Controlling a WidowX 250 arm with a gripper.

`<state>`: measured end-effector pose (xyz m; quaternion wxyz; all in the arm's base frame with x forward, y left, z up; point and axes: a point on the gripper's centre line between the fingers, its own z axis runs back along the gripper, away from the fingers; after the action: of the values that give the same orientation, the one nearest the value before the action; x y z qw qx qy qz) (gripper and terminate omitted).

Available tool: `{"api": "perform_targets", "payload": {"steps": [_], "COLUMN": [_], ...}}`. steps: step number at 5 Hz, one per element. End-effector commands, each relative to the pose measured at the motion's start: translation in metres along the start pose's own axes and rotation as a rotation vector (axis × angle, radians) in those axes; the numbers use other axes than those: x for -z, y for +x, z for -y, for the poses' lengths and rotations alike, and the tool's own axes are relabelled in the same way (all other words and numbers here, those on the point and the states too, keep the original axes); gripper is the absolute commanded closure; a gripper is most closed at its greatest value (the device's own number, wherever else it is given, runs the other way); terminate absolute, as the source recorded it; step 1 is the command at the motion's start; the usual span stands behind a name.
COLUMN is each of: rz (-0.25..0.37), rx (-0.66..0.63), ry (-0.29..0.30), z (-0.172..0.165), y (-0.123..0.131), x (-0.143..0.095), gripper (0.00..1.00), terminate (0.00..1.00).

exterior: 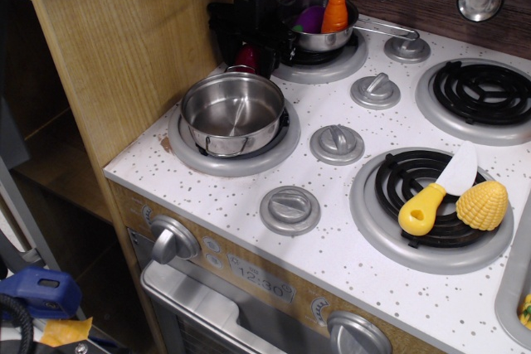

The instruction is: Put sweet potato in pan which is on stove

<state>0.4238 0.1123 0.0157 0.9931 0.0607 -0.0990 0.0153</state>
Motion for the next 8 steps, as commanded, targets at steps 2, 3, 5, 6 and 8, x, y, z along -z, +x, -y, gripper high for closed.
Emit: {"api": "perform_targets", "payload": {"steps": [2, 3, 5, 6, 8], "rz": [0.117, 0.109, 0.062, 0.032, -0.017], "rx": [0.009, -0.028, -0.109, -0.151, -0.217], "ry": [0.143, 0.172, 0.178, 0.177, 0.126], "z": [-0.002, 0.004, 0.009, 0.016, 0.030], "y": [0.024, 0.022, -0.010, -0.025, -0.052], "x": [-0.070, -0.094, -0.109, -0.118, -0.113], "gripper": [1.00, 1.00, 1.00, 1.00, 1.00], "terminate": [0.00, 0.00, 0.00, 0.00, 0.00]}}
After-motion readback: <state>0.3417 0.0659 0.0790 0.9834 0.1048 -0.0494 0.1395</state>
